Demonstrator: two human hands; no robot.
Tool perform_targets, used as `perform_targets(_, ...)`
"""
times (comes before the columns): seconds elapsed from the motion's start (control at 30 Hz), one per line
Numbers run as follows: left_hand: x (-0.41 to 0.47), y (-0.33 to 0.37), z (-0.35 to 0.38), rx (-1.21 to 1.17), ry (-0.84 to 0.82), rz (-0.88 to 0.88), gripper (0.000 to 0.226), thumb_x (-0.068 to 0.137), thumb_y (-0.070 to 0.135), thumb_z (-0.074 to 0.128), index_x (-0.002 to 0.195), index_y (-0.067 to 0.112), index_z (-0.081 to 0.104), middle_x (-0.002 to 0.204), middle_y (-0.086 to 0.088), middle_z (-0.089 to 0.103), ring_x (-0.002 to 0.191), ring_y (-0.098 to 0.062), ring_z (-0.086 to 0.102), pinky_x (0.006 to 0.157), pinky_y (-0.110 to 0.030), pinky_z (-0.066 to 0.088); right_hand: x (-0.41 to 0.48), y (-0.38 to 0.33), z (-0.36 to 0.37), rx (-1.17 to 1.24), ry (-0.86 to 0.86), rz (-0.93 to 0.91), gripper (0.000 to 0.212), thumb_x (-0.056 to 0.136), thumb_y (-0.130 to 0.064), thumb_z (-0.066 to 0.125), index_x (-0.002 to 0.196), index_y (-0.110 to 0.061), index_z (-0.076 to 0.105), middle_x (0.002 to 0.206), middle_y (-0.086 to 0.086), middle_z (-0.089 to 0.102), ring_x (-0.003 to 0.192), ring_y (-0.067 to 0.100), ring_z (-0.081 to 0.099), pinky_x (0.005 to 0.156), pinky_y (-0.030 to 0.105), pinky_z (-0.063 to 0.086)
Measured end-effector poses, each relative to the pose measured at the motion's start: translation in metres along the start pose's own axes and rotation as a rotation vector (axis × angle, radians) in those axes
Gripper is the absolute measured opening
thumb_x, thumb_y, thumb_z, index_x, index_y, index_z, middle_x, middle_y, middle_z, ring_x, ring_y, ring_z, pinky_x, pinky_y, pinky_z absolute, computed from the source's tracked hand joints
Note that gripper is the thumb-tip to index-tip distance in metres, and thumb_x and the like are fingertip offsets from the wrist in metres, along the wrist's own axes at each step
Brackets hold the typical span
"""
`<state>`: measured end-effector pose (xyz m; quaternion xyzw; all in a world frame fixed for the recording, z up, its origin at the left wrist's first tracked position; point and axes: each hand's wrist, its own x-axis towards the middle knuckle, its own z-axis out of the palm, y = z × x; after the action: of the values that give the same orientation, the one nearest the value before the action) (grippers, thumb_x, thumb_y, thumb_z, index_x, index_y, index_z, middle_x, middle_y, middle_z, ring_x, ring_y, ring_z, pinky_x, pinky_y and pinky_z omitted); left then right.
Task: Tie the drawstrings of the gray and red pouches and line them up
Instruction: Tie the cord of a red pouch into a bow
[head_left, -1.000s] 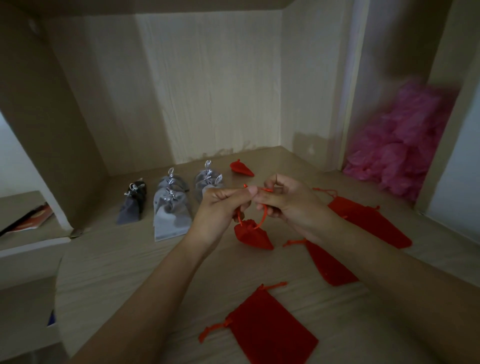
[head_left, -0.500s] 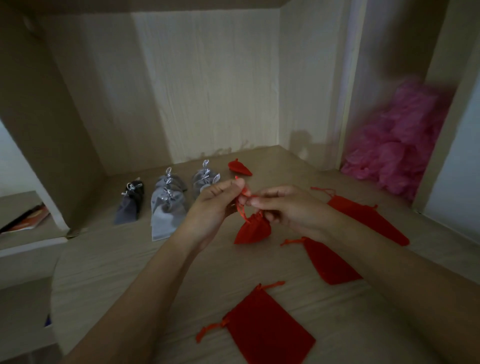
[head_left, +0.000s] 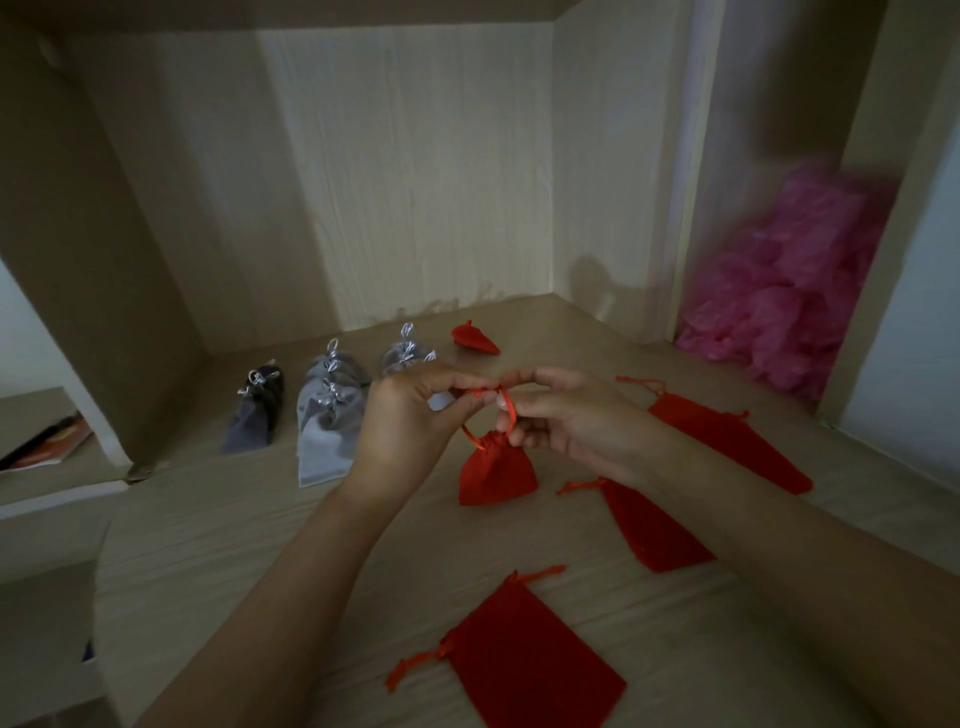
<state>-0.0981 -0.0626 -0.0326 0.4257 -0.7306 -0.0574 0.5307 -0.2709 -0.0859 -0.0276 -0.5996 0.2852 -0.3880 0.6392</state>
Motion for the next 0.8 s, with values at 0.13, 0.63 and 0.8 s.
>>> perform_targets(0.13,0.000,0.003,0.001,-0.066,0.016,-0.022,0.015,0.078,0.010,0.071,0.090,0.019,0.074,0.085,0.008,0.072,0.080,-0.004,0.067,0.077,-0.020,0.052,-0.003,-0.004,-0.002,-0.055,0.011,-0.054,0.011,0.088,-0.007,0.060,0.095,-0.007,0.068,0.077,0.007,0.070,0.065,0.011,0.067,0.059,0.015,0.052)
perform_targets(0.63,0.001,0.013,0.005,-0.321,0.036,-0.116,0.023,0.086,0.020,0.061,0.102,0.007,0.072,0.096,-0.001,0.073,0.095,-0.014,0.067,0.085,-0.022,0.049,0.003,-0.004,-0.001,-0.094,0.166,-0.159,0.011,0.091,-0.005,0.057,0.095,-0.004,0.068,0.075,0.008,0.068,0.062,0.012,0.067,0.059,0.017,0.053)
perform_targets(0.8,0.003,0.019,0.006,-0.512,0.082,-0.292,0.025,0.092,0.018,0.051,0.098,0.004,0.070,0.074,0.012,0.067,0.064,-0.001,0.052,0.064,-0.009,0.039,0.010,-0.002,-0.007,0.295,0.240,-0.123,0.023,0.099,-0.008,0.039,0.080,-0.009,0.053,0.071,0.001,0.068,0.051,0.009,0.059,0.048,0.016,0.044)
